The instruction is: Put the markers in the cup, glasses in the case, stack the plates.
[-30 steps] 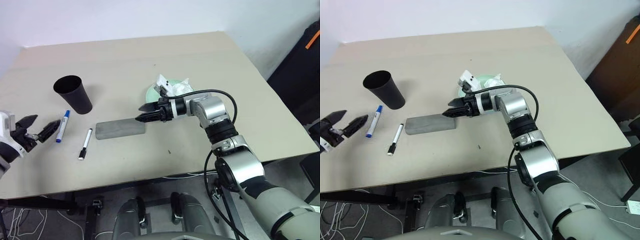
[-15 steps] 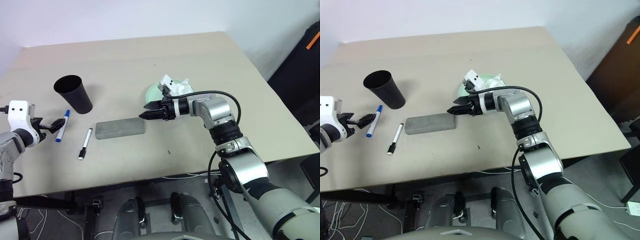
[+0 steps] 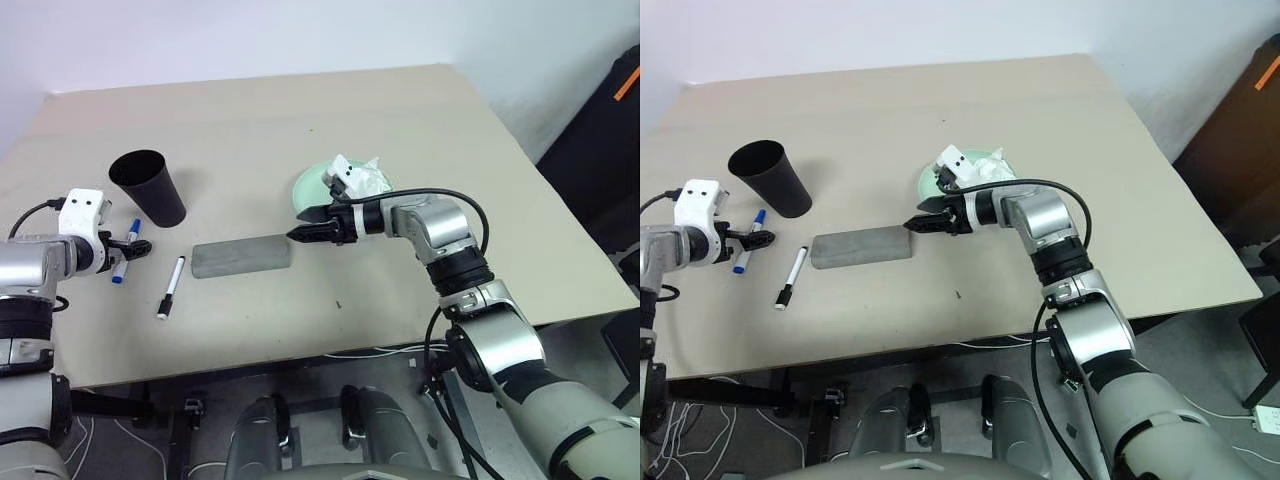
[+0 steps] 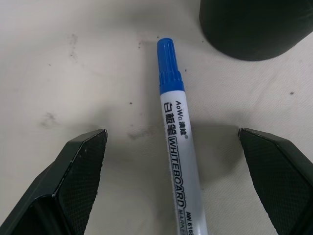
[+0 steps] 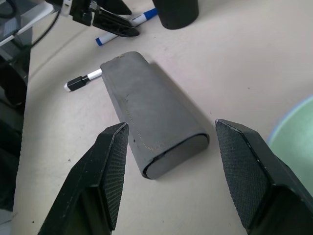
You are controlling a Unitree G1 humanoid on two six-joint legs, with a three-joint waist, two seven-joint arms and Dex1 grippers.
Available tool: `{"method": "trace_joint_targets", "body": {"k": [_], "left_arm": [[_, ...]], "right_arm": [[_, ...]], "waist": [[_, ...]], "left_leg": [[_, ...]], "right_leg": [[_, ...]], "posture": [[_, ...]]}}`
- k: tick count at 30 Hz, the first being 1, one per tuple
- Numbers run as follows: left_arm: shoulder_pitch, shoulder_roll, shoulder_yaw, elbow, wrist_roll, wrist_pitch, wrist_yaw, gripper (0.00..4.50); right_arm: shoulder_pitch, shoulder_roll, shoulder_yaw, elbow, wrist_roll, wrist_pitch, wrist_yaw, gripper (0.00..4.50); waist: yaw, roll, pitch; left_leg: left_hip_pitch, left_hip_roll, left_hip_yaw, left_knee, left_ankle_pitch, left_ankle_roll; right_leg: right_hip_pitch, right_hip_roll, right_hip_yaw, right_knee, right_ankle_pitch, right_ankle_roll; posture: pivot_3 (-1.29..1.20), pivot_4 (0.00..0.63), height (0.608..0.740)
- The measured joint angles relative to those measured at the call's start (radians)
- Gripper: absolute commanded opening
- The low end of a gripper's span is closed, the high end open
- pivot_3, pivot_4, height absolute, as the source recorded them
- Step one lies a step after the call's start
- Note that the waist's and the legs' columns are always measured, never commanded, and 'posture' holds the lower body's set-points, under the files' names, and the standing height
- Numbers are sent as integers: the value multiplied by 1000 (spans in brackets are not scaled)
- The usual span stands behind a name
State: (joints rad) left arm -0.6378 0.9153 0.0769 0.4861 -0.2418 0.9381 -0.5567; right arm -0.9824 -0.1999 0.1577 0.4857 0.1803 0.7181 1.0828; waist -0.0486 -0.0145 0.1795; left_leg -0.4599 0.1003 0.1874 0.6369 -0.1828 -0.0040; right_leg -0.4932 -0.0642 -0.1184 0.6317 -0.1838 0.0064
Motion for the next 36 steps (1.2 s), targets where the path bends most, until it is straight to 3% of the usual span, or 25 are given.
{"method": "trace_joint_targets", "body": {"k": [11,14,24,25,28,36], "left_arm": [[36,33,27,-86,12,167,-6,4500],[55,33,36,-115,11,179,-8,3880],[144,42,59,-212,-16,223,-43,409],[155,43,66,-215,-16,224,-41,272],[179,46,85,-215,-16,227,-33,273],[155,23,135,-147,-10,213,41,273]], "right_arm": [[17,-12,1,-8,2,8,-41,2955],[17,-13,2,-7,2,1,-45,2983],[15,-15,17,27,0,-9,-45,2983],[15,-16,20,34,0,-10,-45,2983],[13,-19,22,52,-1,-16,-45,2983],[12,-35,31,70,-11,-37,-46,2983]], "waist": [[-20,0,0],[-21,0,0],[-25,0,0],[-26,0,0],[-31,0,0],[-36,0,0]], "left_leg": [[1,0,-1,2,0,0],[1,0,-1,3,0,0],[8,0,-1,2,0,0],[12,0,-1,1,0,0],[20,0,-2,-4,0,-1],[22,0,-5,-8,0,-1]], "right_leg": [[0,1,2,2,0,0],[0,1,2,3,0,0],[4,2,6,4,0,0],[6,2,8,4,-1,1],[13,2,8,0,-3,0],[13,4,8,0,-1,-6]], "posture": [[0,150,740],[0,150,740],[0,150,740],[0,150,740],[0,150,740],[0,150,740]]}}
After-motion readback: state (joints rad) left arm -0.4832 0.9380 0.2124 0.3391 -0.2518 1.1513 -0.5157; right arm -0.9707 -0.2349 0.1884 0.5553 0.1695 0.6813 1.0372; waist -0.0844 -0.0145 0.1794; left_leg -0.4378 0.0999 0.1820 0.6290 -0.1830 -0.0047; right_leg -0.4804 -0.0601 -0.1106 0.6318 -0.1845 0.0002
